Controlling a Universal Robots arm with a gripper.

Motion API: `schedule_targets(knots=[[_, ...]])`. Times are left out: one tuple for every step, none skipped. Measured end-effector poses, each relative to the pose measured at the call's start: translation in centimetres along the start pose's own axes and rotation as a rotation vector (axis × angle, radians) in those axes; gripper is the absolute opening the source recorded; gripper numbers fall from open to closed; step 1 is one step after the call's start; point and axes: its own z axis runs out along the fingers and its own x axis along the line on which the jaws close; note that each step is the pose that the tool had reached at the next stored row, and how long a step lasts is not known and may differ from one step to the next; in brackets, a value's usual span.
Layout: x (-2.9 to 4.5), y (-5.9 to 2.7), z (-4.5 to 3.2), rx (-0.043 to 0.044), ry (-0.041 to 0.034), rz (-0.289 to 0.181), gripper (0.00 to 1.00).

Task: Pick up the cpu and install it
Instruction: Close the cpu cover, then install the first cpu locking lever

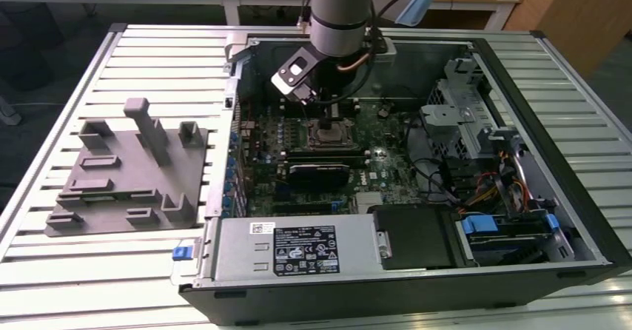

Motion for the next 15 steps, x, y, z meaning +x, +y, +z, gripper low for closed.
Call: schedule_targets(knots=[[0.00,0.04,0.00,-0.0001,0.0001,0.000,0.11],[0.00,0.08,0.00,0.0000,0.0000,0.000,0.11],[0.00,0.11,0.00,0.0000,0.0000,0.000,0.11],[-0.01,0.14,0.00,0.0000,0.0000,0.000,0.11],[-0.01,0.15,0.00,0.0000,0.0000,0.000,0.11],[-0.01,0.15,0.00,-0.0001,0.0000,0.000,0.11],[-0.01,0.16,0.00,0.0000,0.0000,0.000,0.11],[0.00,0.16,-0.01,0.0000,0.0000,0.000,0.11],[0.00,0.17,-0.02,0.0000,-0.0001,0.000,0.11],[0.00,0.17,-0.06,0.0001,-0.0002,0.000,0.11],[0.00,0.17,-0.12,0.0000,-0.0001,0.000,0.11],[0.00,0.17,-0.21,0.0000,-0.0001,0.000,0.11],[0.00,0.17,-0.31,-0.0001,0.0000,0.000,0.11],[0.01,0.17,-0.44,-0.0001,0.0001,0.000,0.11],[0.01,0.17,-0.62,0.0000,0.0000,0.000,0.11]])
